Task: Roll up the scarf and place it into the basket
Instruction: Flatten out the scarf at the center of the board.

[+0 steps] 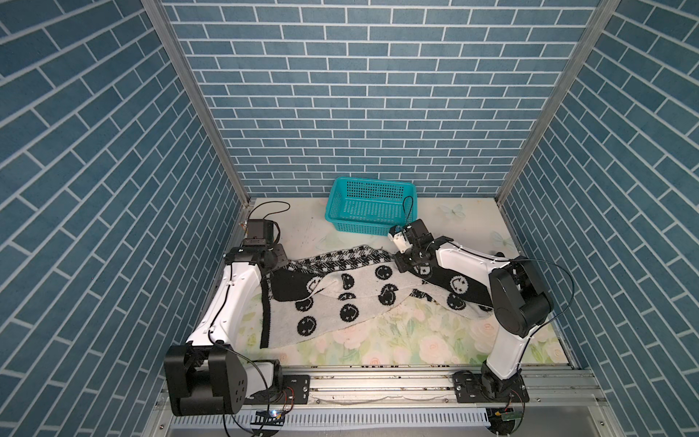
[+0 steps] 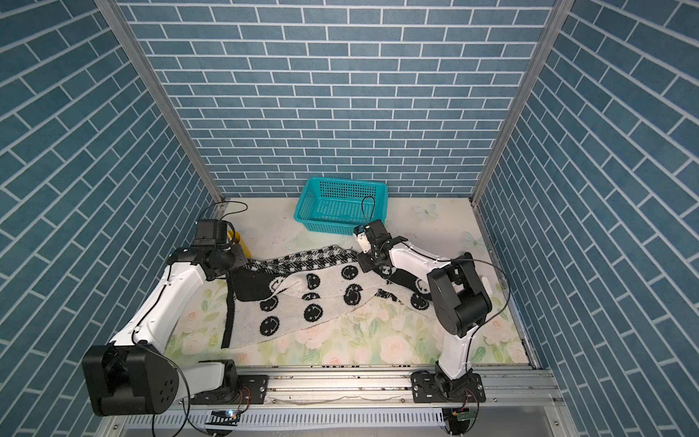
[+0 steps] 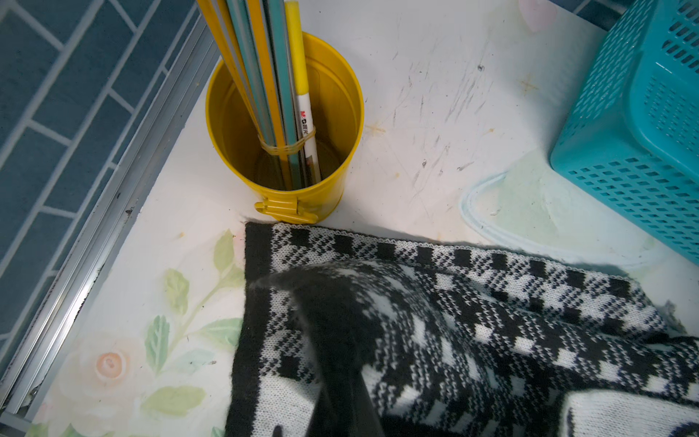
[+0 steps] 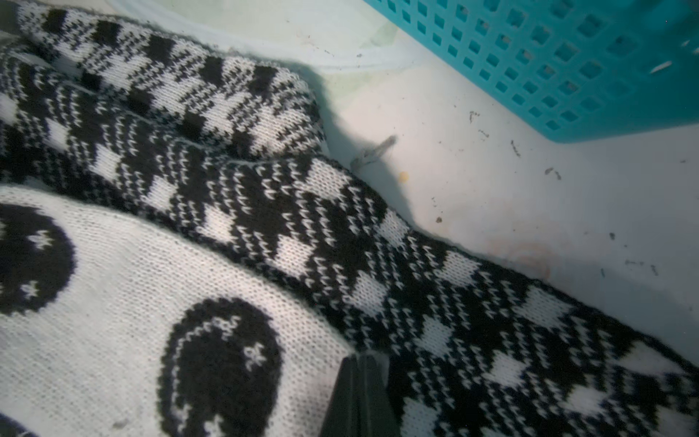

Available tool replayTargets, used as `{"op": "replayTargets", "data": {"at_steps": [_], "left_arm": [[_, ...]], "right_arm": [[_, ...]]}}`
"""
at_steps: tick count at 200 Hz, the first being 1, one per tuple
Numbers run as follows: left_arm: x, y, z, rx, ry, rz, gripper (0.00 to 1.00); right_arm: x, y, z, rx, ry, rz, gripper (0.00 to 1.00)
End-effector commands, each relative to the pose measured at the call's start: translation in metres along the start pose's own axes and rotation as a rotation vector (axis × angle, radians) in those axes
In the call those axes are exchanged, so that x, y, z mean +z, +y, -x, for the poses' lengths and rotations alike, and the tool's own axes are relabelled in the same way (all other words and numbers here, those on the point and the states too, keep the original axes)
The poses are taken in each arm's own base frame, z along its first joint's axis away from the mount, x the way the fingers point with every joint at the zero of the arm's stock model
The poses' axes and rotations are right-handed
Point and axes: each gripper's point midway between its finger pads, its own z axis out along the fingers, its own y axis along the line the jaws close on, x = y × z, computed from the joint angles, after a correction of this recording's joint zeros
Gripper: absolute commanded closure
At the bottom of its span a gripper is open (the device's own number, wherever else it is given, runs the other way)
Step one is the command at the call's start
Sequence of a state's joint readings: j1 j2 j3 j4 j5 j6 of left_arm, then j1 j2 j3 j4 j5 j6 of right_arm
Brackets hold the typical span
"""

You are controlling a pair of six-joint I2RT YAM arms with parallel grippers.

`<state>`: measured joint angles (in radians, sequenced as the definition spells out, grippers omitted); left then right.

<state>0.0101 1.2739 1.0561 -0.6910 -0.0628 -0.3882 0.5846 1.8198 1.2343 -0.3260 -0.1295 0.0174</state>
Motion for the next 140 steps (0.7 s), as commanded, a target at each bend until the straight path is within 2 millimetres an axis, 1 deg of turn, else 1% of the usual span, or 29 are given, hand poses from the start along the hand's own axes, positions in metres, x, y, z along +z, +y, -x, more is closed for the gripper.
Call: {"op": "replayTargets", "data": {"at_steps": [1, 26, 44, 54, 66, 77, 82, 92, 111, 123, 130, 135, 140], "left_arm": [[0.002, 0.003, 0.0, -0.005, -0.006, 0.007, 1.0], [0.008, -0.005, 0.004, -0.025, -0.001, -0.021, 1.0], [0.015, -0.01, 0.012, -0.044, 0.003, -0.026, 1.0], [0.02, -0.009, 0.017, -0.049, 0.009, -0.007, 1.0], [0.021, -0.006, 0.023, -0.057, 0.009, 0.004, 1.0], [0.021, -0.002, 0.026, -0.064, 0.002, 0.012, 1.0], [0.021, 0.001, 0.026, -0.067, 0.002, 0.017, 1.0], [0.022, 0.008, 0.025, -0.076, 0.003, 0.032, 1.0], [0.026, 0.024, 0.022, -0.098, 0.015, 0.054, 1.0], [0.028, 0.031, 0.019, -0.104, 0.019, 0.065, 1.0], [0.028, 0.034, 0.018, -0.108, 0.021, 0.072, 1.0], [0.029, 0.035, 0.018, -0.11, 0.021, 0.074, 1.0], [0.03, 0.035, 0.018, -0.108, 0.023, 0.072, 1.0]], "right_arm": [[-0.032, 0.008, 0.018, -0.036, -0.075, 0.012, 1.0], [-0.067, 0.008, 0.041, -0.05, -0.167, -0.009, 1.0], [-0.093, 0.013, 0.055, -0.064, -0.209, -0.006, 1.0], [-0.105, 0.019, 0.055, -0.072, -0.221, 0.002, 1.0], [-0.117, 0.033, 0.045, -0.08, -0.217, 0.024, 1.0], [-0.123, 0.055, 0.024, -0.096, -0.193, 0.064, 1.0], [-0.126, 0.068, 0.014, -0.108, -0.183, 0.097, 1.0], [-0.128, 0.097, -0.015, -0.131, -0.137, 0.176, 1.0], [-0.121, 0.149, -0.083, -0.167, 0.013, 0.313, 1.0], [-0.115, 0.175, -0.128, -0.182, 0.133, 0.404, 1.0], [-0.113, 0.185, -0.147, -0.19, 0.181, 0.433, 1.0], [-0.11, 0.184, -0.155, -0.179, 0.198, 0.417, 1.0], [-0.109, 0.181, -0.159, -0.16, 0.205, 0.401, 1.0]]}}
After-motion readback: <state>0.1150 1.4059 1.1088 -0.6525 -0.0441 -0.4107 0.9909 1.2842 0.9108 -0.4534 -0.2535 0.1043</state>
